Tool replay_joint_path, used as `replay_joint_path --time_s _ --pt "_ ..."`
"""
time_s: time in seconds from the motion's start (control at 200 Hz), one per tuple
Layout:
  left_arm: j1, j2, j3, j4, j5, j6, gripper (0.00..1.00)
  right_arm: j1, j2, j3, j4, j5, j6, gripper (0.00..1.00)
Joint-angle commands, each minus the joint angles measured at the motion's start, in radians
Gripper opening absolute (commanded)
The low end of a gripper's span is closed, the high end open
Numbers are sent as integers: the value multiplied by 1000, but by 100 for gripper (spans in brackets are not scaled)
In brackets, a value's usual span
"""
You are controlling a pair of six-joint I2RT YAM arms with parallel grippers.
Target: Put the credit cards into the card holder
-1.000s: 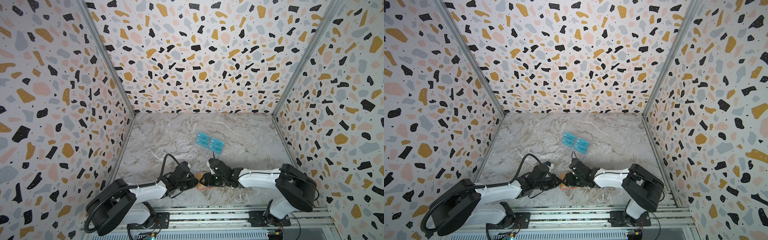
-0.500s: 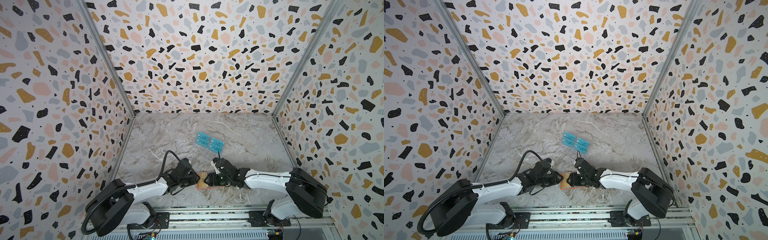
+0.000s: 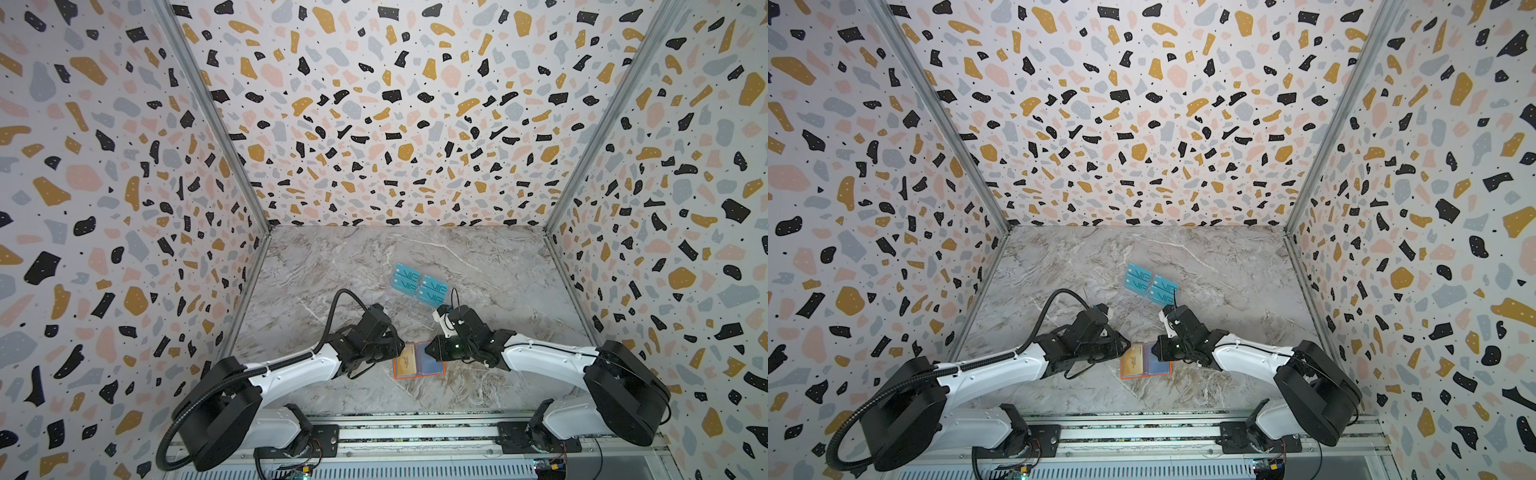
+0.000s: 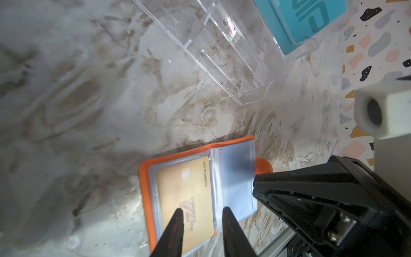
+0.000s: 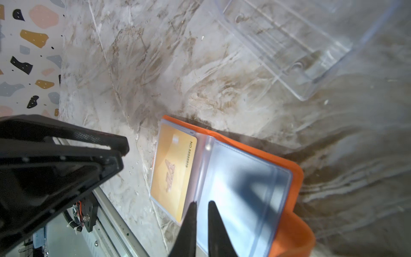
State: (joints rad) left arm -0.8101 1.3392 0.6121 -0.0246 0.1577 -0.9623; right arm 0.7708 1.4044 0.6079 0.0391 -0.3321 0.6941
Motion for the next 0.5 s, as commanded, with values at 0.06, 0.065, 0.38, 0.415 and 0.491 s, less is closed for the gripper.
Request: replay_joint_path --time_s 0.06,0.065,0.38,0.415,0.491 --pt "-35 74 45 98 24 -54 32 -17 18 -23 -7 -39 -80 10" --pt "-36 76 46 100 23 -55 32 -17 18 -23 -7 -39 -82 10" --pt "-81 203 101 171 30 -91 34 -22 46 -62 -4 -7 -97 8" --pt "-85 214 103 176 31 -94 34 -22 50 -62 -6 -5 -97 8" --pt "-87 234 105 185 33 -100 34 -22 53 -62 -13 5 -97 8"
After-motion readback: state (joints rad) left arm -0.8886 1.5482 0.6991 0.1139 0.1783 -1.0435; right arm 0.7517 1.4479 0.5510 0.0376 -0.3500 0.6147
